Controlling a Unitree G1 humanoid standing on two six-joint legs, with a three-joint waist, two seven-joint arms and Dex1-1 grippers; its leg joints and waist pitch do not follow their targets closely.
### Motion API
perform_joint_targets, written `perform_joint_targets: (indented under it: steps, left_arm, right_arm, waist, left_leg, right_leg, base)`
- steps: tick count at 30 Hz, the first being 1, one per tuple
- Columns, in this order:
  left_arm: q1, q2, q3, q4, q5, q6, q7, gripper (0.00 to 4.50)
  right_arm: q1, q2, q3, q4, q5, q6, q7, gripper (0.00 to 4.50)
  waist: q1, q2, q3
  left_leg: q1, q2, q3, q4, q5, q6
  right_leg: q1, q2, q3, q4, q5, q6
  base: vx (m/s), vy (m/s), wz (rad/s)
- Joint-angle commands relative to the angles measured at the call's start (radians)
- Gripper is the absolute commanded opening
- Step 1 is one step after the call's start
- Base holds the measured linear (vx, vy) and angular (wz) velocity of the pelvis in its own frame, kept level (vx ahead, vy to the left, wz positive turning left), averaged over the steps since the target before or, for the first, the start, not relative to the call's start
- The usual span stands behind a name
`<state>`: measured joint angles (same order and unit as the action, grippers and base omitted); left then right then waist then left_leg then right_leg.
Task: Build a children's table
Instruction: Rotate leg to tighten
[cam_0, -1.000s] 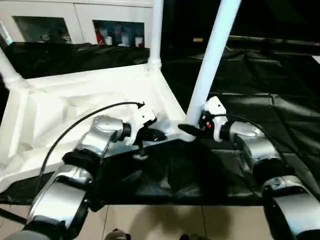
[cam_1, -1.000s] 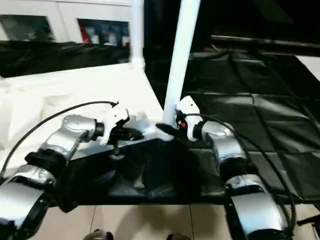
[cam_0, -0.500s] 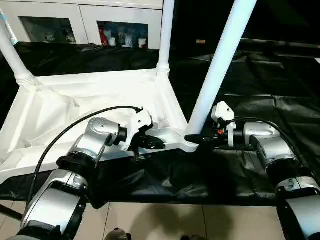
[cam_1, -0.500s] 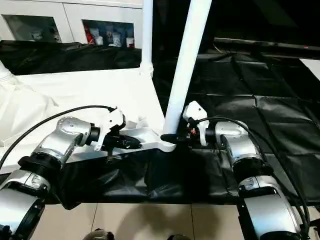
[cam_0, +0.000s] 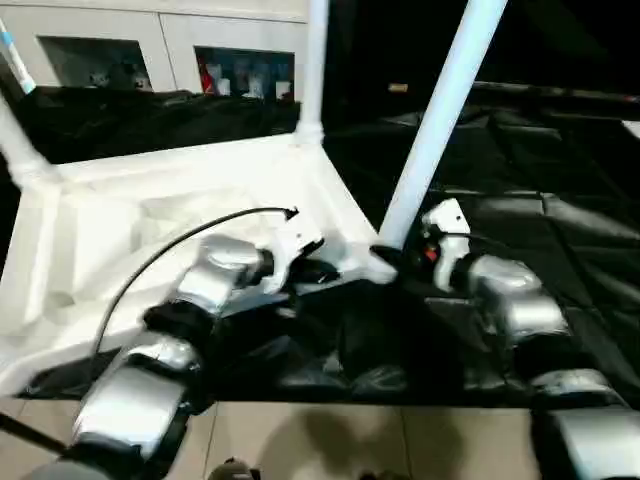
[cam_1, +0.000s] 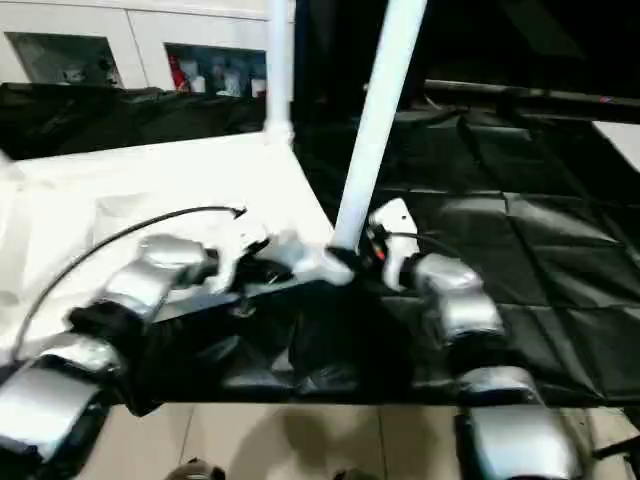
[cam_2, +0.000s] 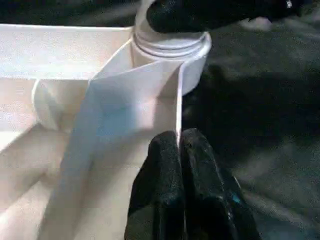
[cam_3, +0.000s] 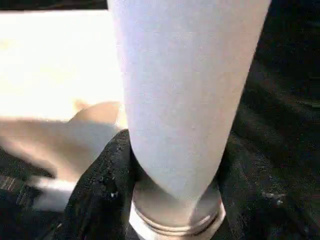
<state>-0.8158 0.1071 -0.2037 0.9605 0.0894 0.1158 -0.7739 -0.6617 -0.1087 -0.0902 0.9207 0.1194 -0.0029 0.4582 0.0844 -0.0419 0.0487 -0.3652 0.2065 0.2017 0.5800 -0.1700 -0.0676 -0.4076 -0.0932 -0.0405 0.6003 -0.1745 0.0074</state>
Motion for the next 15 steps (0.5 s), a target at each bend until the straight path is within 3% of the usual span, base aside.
perform_joint_targets:
  steps: [1,2,3,4,6,7,10,15]
  left_arm:
    - [-0.030,-0.056,0.027,0.015,-0.010,0.005,0.143,0.00]
    - [-0.035,-0.073,0.023,0.024,-0.003,0.004,0.166,0.00]
    - [-0.035,-0.082,0.018,0.025,0.000,-0.001,0.169,0.00]
    - [-0.035,-0.092,0.014,0.028,0.002,-0.004,0.174,0.00]
    - [-0.036,-0.104,0.004,0.034,0.012,-0.011,0.175,0.00]
    - [-0.037,-0.105,-0.001,0.036,0.017,-0.016,0.171,0.00]
    - [-0.036,-0.097,-0.007,0.040,0.021,-0.032,0.134,0.00]
    - [-0.022,-0.042,-0.022,0.020,0.013,-0.058,0.003,0.00]
  right_arm:
    - [0.022,0.083,0.016,0.102,0.005,0.072,-0.108,1.95]
    - [0.008,0.108,0.008,0.118,0.000,0.074,-0.169,1.95]
    - [-0.006,0.122,0.007,0.126,-0.003,0.076,-0.193,1.95]
    - [-0.020,0.136,0.008,0.131,-0.007,0.073,-0.211,1.95]
    - [-0.039,0.152,0.015,0.129,-0.019,0.051,-0.206,1.95]
    - [-0.045,0.154,0.020,0.121,-0.026,0.029,-0.182,1.95]
    - [-0.054,0.134,0.045,0.097,-0.041,-0.009,-0.105,2.65]
    - [-0.038,0.026,0.124,0.038,-0.075,-0.034,0.115,2.74]
  waist:
    - [-0.013,0.004,-0.051]
    - [-0.013,0.010,-0.053]
    - [-0.016,0.009,-0.053]
    - [-0.019,0.007,-0.053]
    - [-0.023,0.015,-0.054]
    - [-0.024,0.013,-0.054]
    - [-0.025,0.011,-0.058]
    - [-0.022,0.005,-0.059]
  left_leg:
    - [0.026,0.021,-0.018,-0.079,-0.392,-0.030]
    - [0.027,0.019,-0.023,-0.081,-0.410,-0.034]
    - [0.029,0.020,-0.023,-0.083,-0.428,-0.036]
    - [0.028,0.020,-0.024,-0.084,-0.435,-0.036]
    - [0.028,0.018,-0.025,-0.086,-0.458,-0.036]
    - [0.027,0.019,-0.025,-0.086,-0.460,-0.033]
    - [0.020,0.020,-0.023,-0.087,-0.424,-0.024]
    - [0.013,0.020,-0.016,-0.082,-0.368,0.012]
  right_leg:
    - [0.014,-0.046,0.025,-0.098,-0.470,-0.158]
    - [0.018,-0.046,0.021,-0.101,-0.490,-0.142]
    - [0.015,-0.045,0.020,-0.105,-0.483,-0.135]
    - [0.016,-0.043,0.019,-0.105,-0.479,-0.133]
    - [0.016,-0.042,0.019,-0.106,-0.455,-0.135]
    - [0.016,-0.042,0.019,-0.107,-0.438,-0.138]
    - [0.025,-0.042,0.021,-0.100,-0.372,-0.155]
    - [0.033,-0.045,0.023,-0.095,-0.319,-0.183]
  base:
    - [0.000,0.000,0.00]
    - [0.000,0.000,0.00]
    - [0.000,0.000,0.00]
    - [0.000,0.000,0.00]
    - [0.000,0.000,0.00]
    - [0.000,0.000,0.00]
    - [0.000,0.000,0.00]
    - [0.000,0.000,0.00]
